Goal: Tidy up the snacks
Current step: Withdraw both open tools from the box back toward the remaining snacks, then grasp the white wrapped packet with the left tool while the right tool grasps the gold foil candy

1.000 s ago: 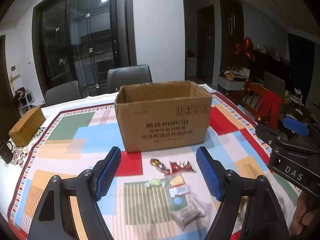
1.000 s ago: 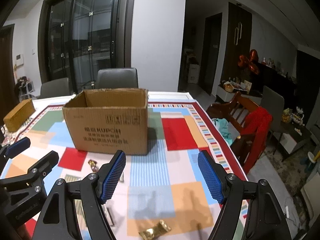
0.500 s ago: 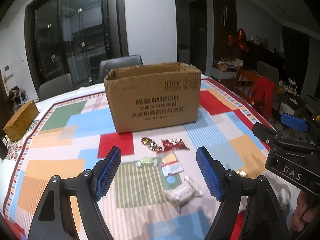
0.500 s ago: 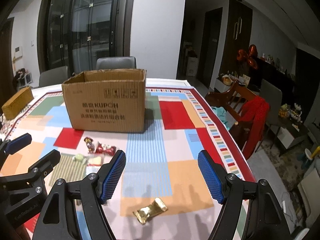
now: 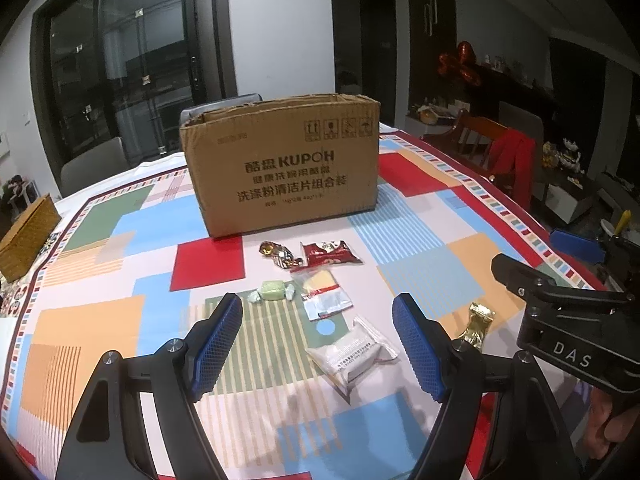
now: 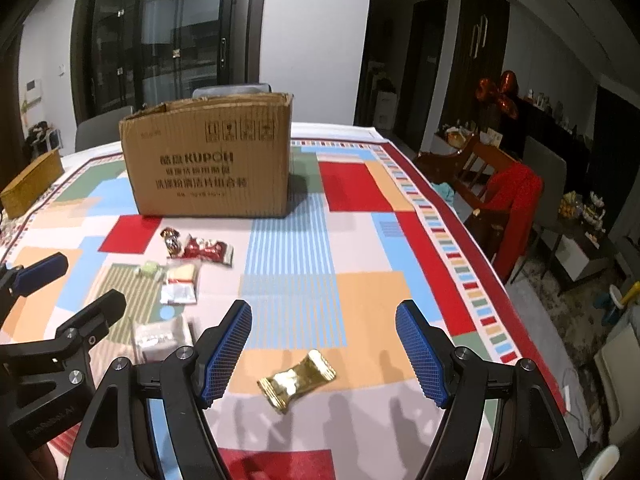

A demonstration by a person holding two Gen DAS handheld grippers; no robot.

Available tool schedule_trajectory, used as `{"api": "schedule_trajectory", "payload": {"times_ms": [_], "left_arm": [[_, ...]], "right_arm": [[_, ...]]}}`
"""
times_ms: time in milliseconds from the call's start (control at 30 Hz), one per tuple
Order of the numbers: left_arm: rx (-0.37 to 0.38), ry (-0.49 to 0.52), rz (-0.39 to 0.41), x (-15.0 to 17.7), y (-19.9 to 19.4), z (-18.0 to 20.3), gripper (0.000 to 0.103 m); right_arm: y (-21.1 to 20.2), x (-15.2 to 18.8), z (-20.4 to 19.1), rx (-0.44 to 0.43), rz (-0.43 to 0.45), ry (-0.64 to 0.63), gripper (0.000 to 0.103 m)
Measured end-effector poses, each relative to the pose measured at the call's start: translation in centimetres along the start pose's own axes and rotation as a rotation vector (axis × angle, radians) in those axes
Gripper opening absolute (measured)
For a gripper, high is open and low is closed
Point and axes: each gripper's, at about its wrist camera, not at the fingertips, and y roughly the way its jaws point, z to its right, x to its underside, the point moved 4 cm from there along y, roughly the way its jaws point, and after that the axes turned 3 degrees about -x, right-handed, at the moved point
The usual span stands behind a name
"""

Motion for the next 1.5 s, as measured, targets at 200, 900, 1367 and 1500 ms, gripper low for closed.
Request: {"api": "schedule_trajectory", "payload": {"times_ms": [200, 900, 1367, 1500], "left_arm": [[0.018, 0.011, -0.022, 0.8, 0.8, 0.5, 0.077], [0.036, 0.042, -0.112, 3.2, 3.9, 2.0, 0.077], [0.035, 0.067, -0.145, 3.3, 5.9, 2.8, 0.068], [0.05, 0.077, -0.155, 3.3, 6.2, 3.2, 0.057]], "right_arm": [[1.1, 1.1, 0.3, 0.001, -0.034, 0.007, 0.075], [4.2, 4.4, -0.1, -0.061, -0.165, 0.02, 0.075], [6.1, 5.6, 0.1, -0.069, -0.228, 0.038, 0.075], [6.1, 5.4, 0.3, -0.068, -0.218, 0.044, 0.064]]}}
